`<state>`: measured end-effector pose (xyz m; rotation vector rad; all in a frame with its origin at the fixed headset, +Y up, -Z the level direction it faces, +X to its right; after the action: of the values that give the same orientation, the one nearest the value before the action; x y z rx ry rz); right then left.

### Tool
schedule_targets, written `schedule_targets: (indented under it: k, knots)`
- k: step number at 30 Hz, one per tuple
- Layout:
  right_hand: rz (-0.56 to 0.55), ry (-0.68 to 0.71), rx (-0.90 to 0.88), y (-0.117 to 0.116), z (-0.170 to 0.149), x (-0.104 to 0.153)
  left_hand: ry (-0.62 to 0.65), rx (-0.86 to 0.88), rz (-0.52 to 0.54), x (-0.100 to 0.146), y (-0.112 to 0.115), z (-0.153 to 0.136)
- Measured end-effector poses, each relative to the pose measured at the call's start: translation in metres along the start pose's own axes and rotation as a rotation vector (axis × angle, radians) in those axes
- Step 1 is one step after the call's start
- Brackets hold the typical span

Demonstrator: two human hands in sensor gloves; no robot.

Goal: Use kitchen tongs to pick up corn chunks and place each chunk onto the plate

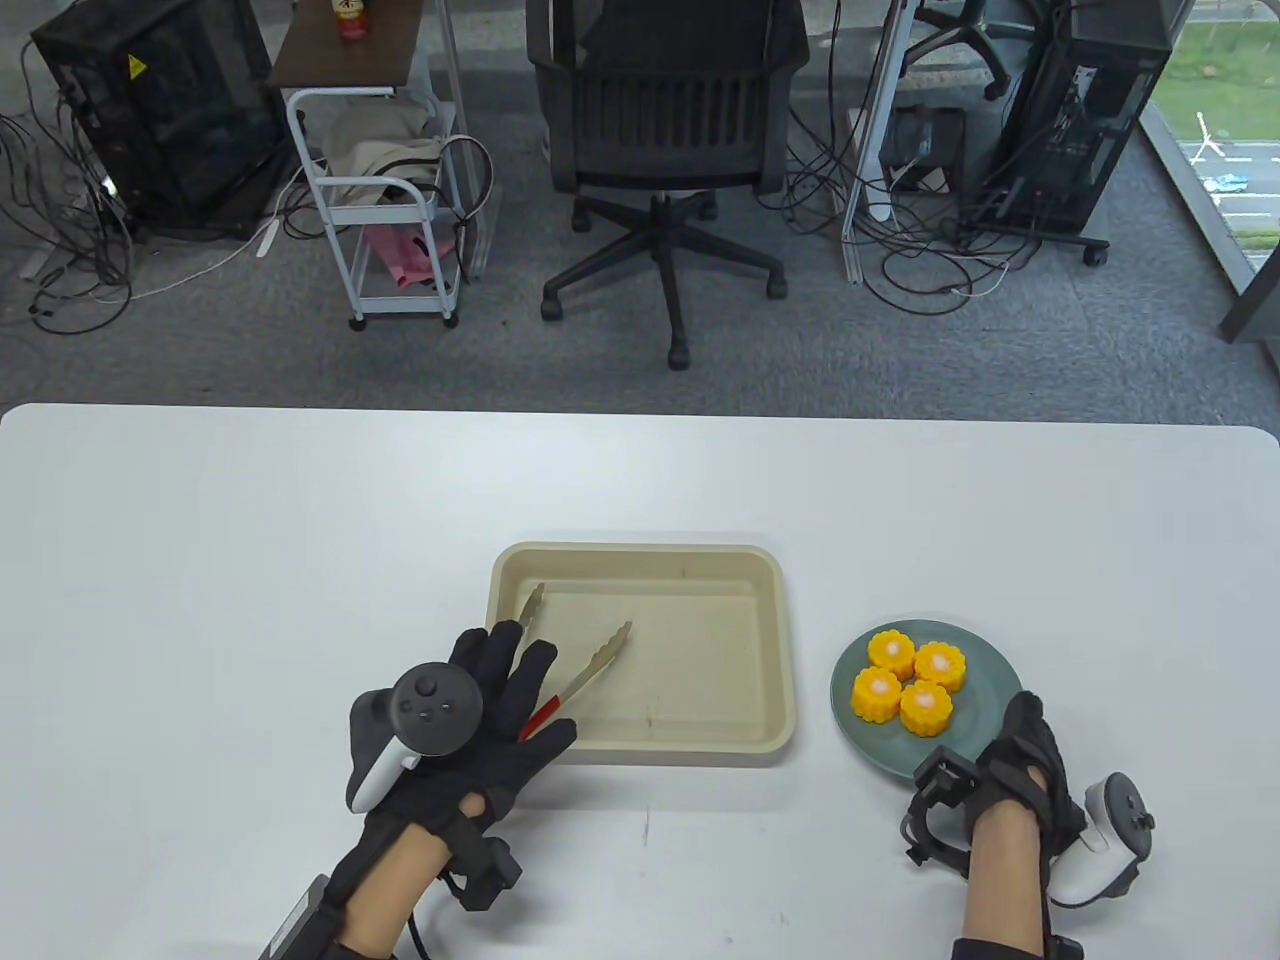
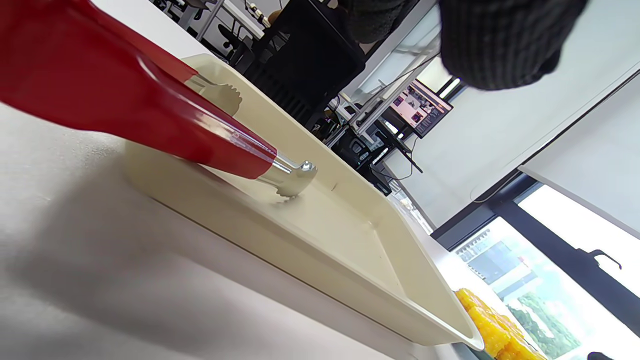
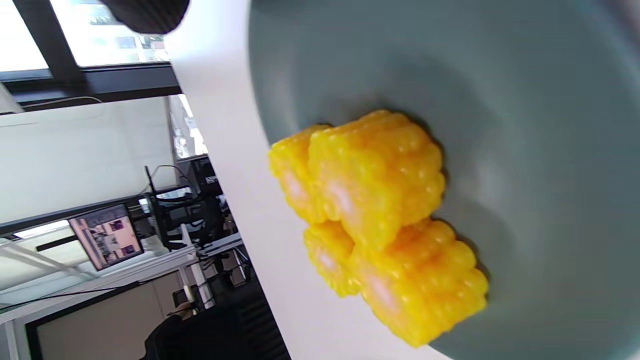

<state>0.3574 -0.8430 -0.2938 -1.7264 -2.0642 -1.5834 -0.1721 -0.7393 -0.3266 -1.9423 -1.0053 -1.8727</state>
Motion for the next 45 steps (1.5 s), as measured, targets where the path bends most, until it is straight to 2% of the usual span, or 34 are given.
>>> schedule_targets:
  k: [3, 5, 7, 11, 12, 14, 18, 20, 22, 24, 28, 33, 45]
  knots:
    - [-0.091, 0.088, 0.083, 0.000, 0.014, 0.012, -0.004, 0.000, -0.003, -0.001, 0.001, -0.001]
    - [-0.176, 0.166, 0.206, 0.002, 0.026, 0.021, -0.009, -0.004, -0.011, -0.002, 0.002, -0.001]
    - [-0.203, 0.223, 0.243, 0.000, 0.033, 0.027, -0.011, -0.002, -0.013, -0.002, 0.002, -0.002]
    - [-0.285, 0.481, 0.407, -0.023, 0.058, 0.061, -0.006, 0.001, -0.025, -0.002, 0.004, -0.001]
    - [-0.270, 0.583, 0.549, -0.044, 0.063, 0.079, -0.004, 0.001, -0.027, -0.003, 0.004, -0.001]
    - [-0.181, 0.748, 0.678, -0.077, 0.065, 0.107, -0.004, -0.001, -0.030, -0.003, 0.005, 0.000]
    - [0.033, 1.023, 0.905, -0.141, 0.042, 0.169, 0.001, 0.007, -0.033, -0.003, 0.005, 0.000]
    - [0.082, 1.168, 1.028, -0.164, 0.025, 0.195, 0.005, 0.010, -0.030, -0.002, 0.005, 0.001]
    - [0.079, 1.261, 1.150, -0.181, 0.008, 0.211, 0.010, 0.013, -0.030, -0.002, 0.006, 0.001]
    - [0.098, 1.283, 1.281, -0.196, -0.010, 0.216, 0.010, 0.014, -0.031, -0.002, 0.006, 0.002]
    - [0.205, 1.174, 1.473, -0.217, -0.036, 0.201, 0.012, 0.023, -0.035, -0.003, 0.008, 0.003]
    - [0.196, 1.143, 1.503, -0.223, -0.040, 0.192, 0.019, 0.024, -0.043, -0.003, 0.009, 0.003]
    - [0.196, 1.146, 1.496, -0.225, -0.044, 0.194, 0.019, 0.009, -0.052, -0.003, 0.014, 0.004]
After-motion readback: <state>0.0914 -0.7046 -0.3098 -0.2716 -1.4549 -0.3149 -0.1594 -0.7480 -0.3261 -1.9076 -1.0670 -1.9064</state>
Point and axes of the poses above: the tracker on the back of each hand, its own z axis roughly to the thumb side, its own x axis roughly from the fingertips to the wrist, y = z × x, the point moved 5 cm from there along -x, roughly from the wrist to the fingertips, and after that the axes turned 13 degrees about -y, right-handed, at the moved point
